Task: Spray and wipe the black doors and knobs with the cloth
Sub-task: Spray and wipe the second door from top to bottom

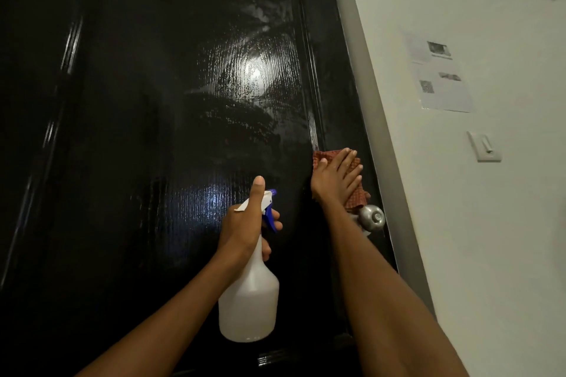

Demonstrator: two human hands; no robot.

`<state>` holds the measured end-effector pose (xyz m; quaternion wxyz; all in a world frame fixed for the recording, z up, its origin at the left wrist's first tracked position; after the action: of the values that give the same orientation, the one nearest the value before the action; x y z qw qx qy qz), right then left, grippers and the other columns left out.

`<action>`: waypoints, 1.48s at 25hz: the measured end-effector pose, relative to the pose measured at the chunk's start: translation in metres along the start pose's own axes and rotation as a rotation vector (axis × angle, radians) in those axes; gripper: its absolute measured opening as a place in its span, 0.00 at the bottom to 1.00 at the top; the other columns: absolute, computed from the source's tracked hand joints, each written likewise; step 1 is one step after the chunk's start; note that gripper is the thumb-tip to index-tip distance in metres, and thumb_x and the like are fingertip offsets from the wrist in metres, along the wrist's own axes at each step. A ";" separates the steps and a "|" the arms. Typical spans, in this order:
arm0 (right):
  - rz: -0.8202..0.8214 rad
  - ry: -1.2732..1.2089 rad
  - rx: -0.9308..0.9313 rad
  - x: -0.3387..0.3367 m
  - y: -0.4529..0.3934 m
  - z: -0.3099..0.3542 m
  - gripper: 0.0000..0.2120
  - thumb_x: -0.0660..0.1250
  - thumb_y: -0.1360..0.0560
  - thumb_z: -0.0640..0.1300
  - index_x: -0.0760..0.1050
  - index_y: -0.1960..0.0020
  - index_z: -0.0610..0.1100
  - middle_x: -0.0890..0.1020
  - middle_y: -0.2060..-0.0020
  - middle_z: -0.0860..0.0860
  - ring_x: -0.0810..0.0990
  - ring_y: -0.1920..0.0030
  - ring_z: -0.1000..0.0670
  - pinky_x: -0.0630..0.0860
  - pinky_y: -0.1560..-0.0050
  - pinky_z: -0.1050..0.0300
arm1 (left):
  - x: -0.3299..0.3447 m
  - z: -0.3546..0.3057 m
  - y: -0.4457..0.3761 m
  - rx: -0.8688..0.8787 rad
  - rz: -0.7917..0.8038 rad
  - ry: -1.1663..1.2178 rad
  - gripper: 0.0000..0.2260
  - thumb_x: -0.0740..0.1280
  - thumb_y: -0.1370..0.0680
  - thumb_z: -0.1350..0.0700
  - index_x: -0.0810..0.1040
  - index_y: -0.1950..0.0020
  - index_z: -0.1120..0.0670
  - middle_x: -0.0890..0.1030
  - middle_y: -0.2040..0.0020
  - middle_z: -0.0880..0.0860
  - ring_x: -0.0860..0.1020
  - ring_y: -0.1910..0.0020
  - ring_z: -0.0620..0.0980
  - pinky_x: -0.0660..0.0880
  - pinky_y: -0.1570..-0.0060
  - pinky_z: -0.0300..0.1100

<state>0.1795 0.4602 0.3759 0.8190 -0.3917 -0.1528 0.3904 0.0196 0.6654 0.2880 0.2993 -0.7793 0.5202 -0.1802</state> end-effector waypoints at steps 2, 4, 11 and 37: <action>0.005 0.007 -0.024 -0.005 -0.013 -0.006 0.33 0.44 0.13 0.57 0.33 0.17 0.44 0.35 0.17 0.46 0.35 0.18 0.40 0.33 0.21 0.43 | -0.004 0.000 0.001 0.003 0.003 0.001 0.37 0.53 0.23 0.29 0.82 0.55 0.62 0.86 0.61 0.58 0.74 0.79 0.55 0.73 0.78 0.40; -0.023 0.010 0.010 -0.008 -0.013 -0.021 0.33 0.43 0.13 0.58 0.33 0.17 0.44 0.36 0.17 0.45 0.35 0.18 0.40 0.34 0.20 0.44 | -0.008 0.005 0.005 -0.001 0.008 0.031 0.37 0.53 0.23 0.30 0.82 0.56 0.63 0.86 0.62 0.58 0.74 0.79 0.55 0.72 0.78 0.40; 0.043 0.126 -0.388 0.004 0.025 0.009 0.29 0.42 0.13 0.57 0.37 0.16 0.51 0.37 0.18 0.54 0.34 0.18 0.48 0.30 0.21 0.51 | -0.004 0.014 0.012 -0.011 0.029 0.020 0.38 0.52 0.24 0.29 0.83 0.58 0.61 0.86 0.64 0.57 0.76 0.76 0.57 0.73 0.76 0.41; -0.087 0.032 0.231 -0.011 0.189 -0.227 0.32 0.38 0.17 0.63 0.34 0.18 0.51 0.43 0.16 0.49 0.42 0.17 0.44 0.39 0.18 0.45 | 0.045 0.079 0.068 -0.081 0.127 -0.041 0.35 0.52 0.23 0.30 0.82 0.58 0.60 0.86 0.63 0.55 0.76 0.76 0.56 0.74 0.76 0.41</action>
<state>0.2001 0.4066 0.0861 0.8772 -0.2939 -0.1104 0.3633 0.0359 0.6270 0.1823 0.2887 -0.7597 0.5694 -0.1236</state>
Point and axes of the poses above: each hand's wrist, its own y-axis away from the middle knuckle, its own x-axis out of the palm, z = x × y, the point moved 10 cm from there along -y, towards the middle knuckle
